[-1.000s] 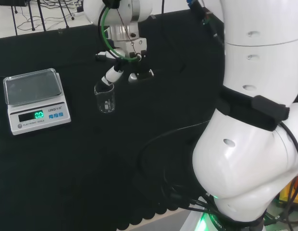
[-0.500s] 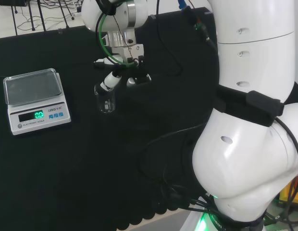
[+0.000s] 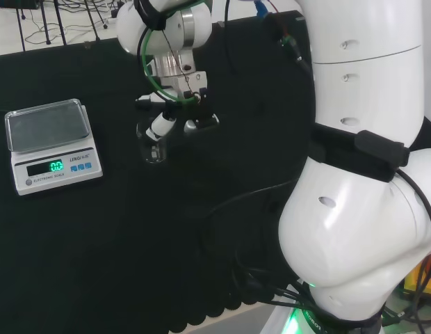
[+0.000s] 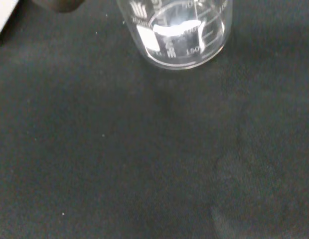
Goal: Pick up the beaker.
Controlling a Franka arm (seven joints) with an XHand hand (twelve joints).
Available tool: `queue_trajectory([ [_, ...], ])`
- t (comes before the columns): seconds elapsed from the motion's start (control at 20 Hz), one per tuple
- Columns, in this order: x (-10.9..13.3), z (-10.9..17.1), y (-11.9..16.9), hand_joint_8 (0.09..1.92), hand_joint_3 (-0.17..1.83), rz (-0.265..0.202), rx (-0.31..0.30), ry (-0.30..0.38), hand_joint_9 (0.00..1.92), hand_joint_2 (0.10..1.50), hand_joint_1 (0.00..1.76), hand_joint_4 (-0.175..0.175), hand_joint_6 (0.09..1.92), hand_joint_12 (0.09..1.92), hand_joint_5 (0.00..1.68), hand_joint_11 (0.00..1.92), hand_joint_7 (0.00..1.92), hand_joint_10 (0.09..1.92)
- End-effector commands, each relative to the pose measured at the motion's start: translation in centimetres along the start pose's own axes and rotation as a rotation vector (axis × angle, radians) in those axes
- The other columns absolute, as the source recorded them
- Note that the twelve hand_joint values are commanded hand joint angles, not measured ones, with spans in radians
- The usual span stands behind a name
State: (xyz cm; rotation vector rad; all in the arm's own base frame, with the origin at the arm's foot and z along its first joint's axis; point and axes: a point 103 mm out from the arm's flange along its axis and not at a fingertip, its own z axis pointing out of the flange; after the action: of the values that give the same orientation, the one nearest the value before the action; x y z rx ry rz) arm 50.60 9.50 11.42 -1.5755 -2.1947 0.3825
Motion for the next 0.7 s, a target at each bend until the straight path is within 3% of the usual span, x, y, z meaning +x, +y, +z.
queue_trajectory([
  [0.05,0.16,0.95,0.76,0.42,-0.13,0.001,0.019,0.003,0.0,0.89,0.67,0.056,0.09,0.94,0.0,0.0,0.0,0.79],
  [0.3,0.18,1.13,0.83,0.47,-0.12,0.005,0.016,-0.011,0.01,0.9,0.7,0.054,0.09,0.97,0.0,0.0,0.0,0.82],
  [0.55,0.25,1.31,0.86,0.69,-0.16,0.004,0.008,-0.015,0.22,0.95,0.82,0.044,0.09,1.41,0.15,0.01,0.05,0.89],
  [0.7,0.27,1.36,0.91,0.81,-0.17,0.008,-0.003,-0.017,0.42,0.98,0.89,0.032,0.09,1.45,0.26,0.19,0.17,0.88],
])
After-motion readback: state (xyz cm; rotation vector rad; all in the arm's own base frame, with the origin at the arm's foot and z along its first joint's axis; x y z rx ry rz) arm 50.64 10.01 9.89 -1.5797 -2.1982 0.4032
